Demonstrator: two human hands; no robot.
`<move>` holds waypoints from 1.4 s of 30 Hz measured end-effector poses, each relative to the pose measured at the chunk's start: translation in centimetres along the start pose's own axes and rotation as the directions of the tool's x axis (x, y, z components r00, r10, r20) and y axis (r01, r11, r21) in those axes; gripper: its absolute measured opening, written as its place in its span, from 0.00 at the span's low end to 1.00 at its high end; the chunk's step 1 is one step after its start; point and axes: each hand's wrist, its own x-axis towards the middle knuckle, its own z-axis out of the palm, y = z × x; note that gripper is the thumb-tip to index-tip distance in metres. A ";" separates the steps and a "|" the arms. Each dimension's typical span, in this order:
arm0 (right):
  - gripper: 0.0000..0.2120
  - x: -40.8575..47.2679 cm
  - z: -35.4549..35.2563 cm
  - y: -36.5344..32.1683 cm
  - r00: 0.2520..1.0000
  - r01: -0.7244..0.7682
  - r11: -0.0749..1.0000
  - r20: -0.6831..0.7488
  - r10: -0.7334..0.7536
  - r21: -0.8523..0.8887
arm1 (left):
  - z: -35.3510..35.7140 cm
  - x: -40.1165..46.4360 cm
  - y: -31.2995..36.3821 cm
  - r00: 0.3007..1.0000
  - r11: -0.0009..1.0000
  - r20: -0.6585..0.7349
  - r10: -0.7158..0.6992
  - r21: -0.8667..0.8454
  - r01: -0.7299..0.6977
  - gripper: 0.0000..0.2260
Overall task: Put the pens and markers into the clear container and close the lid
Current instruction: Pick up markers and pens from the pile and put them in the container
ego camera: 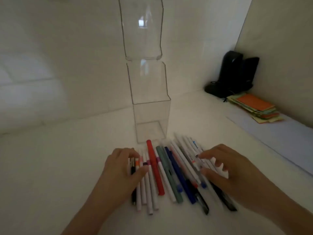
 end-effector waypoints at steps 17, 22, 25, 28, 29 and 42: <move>0.14 2.8 4.4 -7.6 0.990 -0.054 0.990 0.121 0.071 -0.133 | -0.8 -0.7 3.9 0.972 0.955 0.192 -0.133 0.289 0.074 0.09; 0.24 3.9 6.6 -7.7 0.989 -0.082 0.944 0.087 0.116 -0.321 | 0.1 0.4 2.9 0.978 0.922 0.122 -0.167 0.372 0.110 0.14; 0.25 3.8 6.6 -8.0 0.992 -0.065 0.927 0.076 0.100 -0.369 | -0.2 1.0 1.5 0.981 0.979 0.125 -0.151 0.158 0.130 0.08; 0.24 3.8 6.4 -8.4 0.988 -0.063 0.918 0.105 0.113 -0.392 | -0.1 1.1 0.1 0.975 0.945 0.139 -0.173 -0.256 0.204 0.10; 0.24 3.9 6.3 -8.7 0.986 -0.072 0.915 0.108 0.125 -0.398 | 0.1 1.2 -0.2 0.976 0.912 0.120 -0.182 -0.351 0.214 0.10; 0.21 7.1 8.0 -10.7 0.866 -0.022 0.859 0.419 0.272 -0.512 | -4.5 2.2 1.9 0.994 0.118 -0.085 -0.062 -0.990 -0.077 0.11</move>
